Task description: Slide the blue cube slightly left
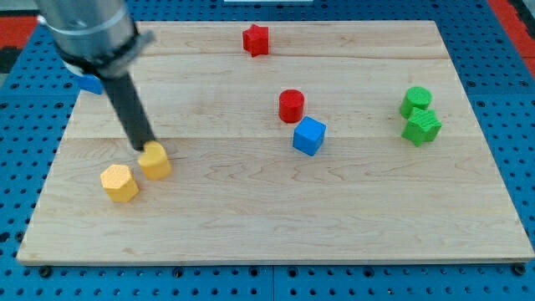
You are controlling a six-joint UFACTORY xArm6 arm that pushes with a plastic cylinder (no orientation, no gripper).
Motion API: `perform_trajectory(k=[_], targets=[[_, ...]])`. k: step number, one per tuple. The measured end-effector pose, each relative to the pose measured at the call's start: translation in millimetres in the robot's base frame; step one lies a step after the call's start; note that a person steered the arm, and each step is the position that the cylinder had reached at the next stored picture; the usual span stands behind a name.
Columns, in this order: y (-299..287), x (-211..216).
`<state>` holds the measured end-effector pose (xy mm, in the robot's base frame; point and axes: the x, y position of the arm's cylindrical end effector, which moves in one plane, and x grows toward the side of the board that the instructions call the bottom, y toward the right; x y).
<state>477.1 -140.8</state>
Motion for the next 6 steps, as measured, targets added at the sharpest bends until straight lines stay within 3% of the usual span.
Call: perform_trajectory(k=[3,4,6], targets=[[229.8,21.2],[223.9,-17.0],[21.8,-76.9]])
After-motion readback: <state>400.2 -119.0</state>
